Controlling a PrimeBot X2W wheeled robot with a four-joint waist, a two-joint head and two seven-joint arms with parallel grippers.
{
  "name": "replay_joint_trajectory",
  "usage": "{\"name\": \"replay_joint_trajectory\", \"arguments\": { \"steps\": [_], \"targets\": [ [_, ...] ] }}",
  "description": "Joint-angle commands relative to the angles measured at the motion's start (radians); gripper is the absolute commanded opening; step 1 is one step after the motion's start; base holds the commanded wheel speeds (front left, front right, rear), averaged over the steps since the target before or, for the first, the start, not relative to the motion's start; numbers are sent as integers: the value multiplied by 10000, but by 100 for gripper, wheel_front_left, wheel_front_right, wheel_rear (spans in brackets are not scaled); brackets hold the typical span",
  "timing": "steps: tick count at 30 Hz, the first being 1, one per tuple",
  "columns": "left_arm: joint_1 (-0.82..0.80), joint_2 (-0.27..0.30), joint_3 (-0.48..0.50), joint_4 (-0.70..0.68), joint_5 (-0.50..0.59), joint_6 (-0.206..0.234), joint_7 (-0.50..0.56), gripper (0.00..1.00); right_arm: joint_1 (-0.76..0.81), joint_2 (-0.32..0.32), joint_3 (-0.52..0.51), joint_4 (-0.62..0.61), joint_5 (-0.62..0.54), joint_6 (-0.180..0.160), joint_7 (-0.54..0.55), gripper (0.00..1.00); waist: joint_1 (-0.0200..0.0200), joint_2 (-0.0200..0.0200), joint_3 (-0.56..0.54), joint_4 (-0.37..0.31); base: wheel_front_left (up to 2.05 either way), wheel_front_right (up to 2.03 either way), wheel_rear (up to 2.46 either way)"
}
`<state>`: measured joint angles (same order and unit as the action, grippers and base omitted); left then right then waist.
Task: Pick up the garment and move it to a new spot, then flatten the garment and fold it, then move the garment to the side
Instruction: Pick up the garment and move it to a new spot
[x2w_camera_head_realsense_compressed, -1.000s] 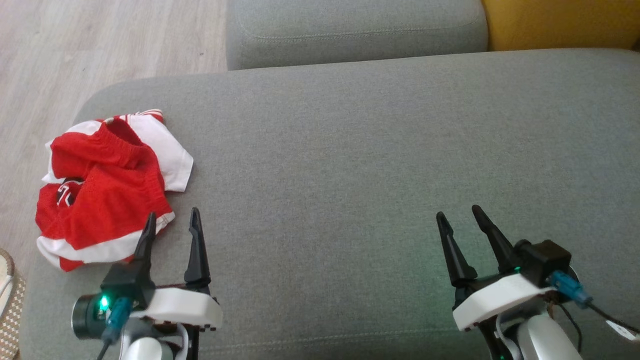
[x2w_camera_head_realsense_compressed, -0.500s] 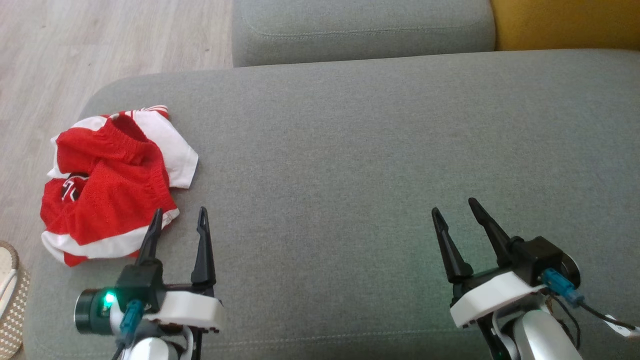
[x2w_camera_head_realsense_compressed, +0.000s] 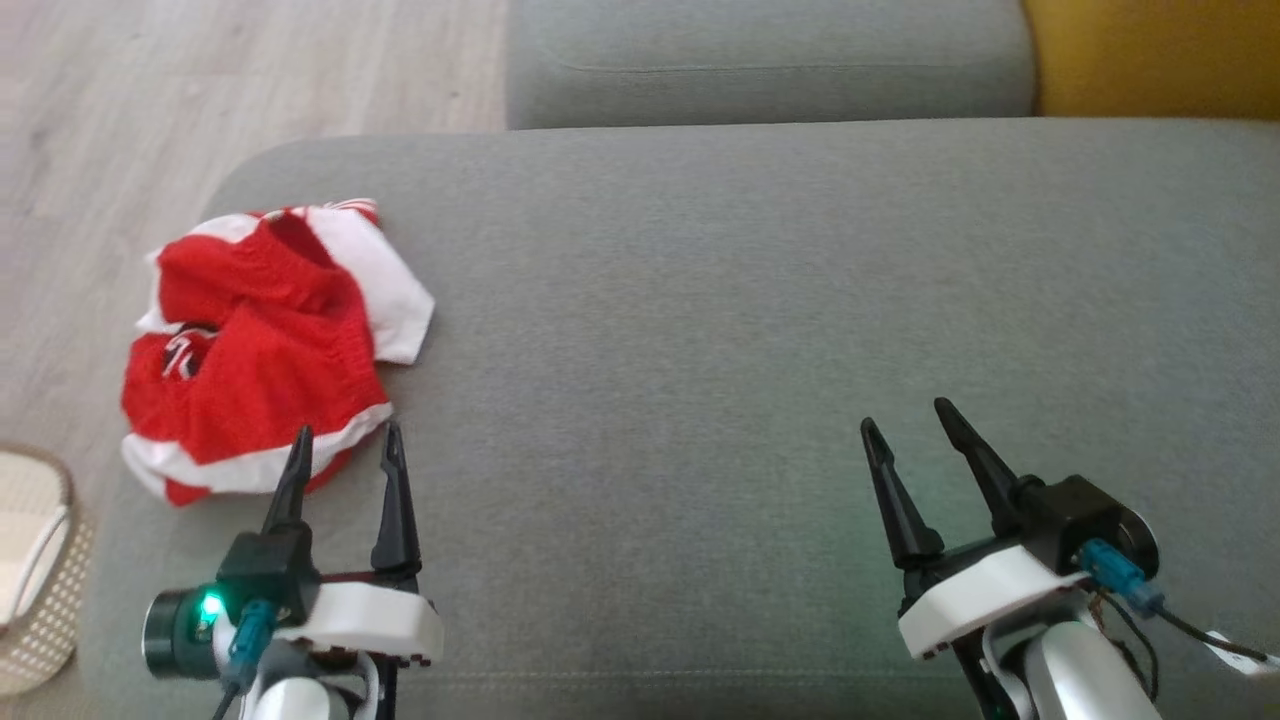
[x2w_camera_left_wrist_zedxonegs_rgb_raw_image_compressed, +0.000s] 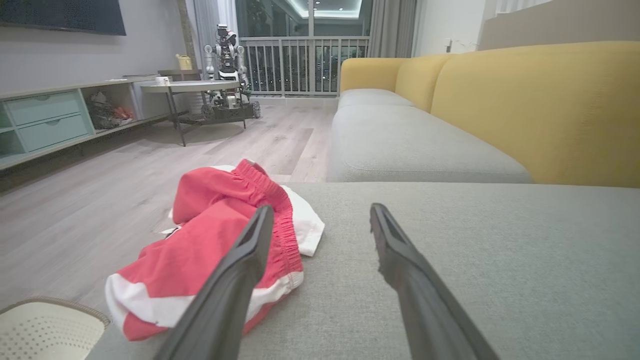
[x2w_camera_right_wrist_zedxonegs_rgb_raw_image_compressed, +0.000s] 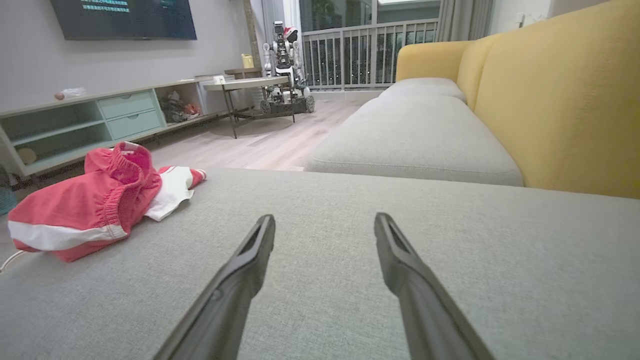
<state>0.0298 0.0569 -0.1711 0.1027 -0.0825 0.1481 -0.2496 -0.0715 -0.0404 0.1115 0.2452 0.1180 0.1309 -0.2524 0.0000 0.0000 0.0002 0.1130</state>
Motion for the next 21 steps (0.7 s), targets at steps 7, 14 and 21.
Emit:
{"name": "replay_joint_trajectory", "arguments": {
  "steps": [7, 14, 21],
  "targets": [
    [-314, -51, 399, -301, -130, -44, -122, 100, -89, -98, 321, -422, -117, -2, -93, 100, 0, 0, -79, 1133, 0, 0, 0],
    [-347, -62, 238, -382, -290, -62, -122, 100, -18, -98, 276, -416, -164, -2, -93, 100, 0, 0, 98, 2293, 0, 0, 0],
    [-473, -64, 106, -397, -352, 78, -122, 100, -84, -98, 393, -364, -205, -2, -93, 100, 0, 0, 308, 3003, 0, 0, 0]
  ]
}}
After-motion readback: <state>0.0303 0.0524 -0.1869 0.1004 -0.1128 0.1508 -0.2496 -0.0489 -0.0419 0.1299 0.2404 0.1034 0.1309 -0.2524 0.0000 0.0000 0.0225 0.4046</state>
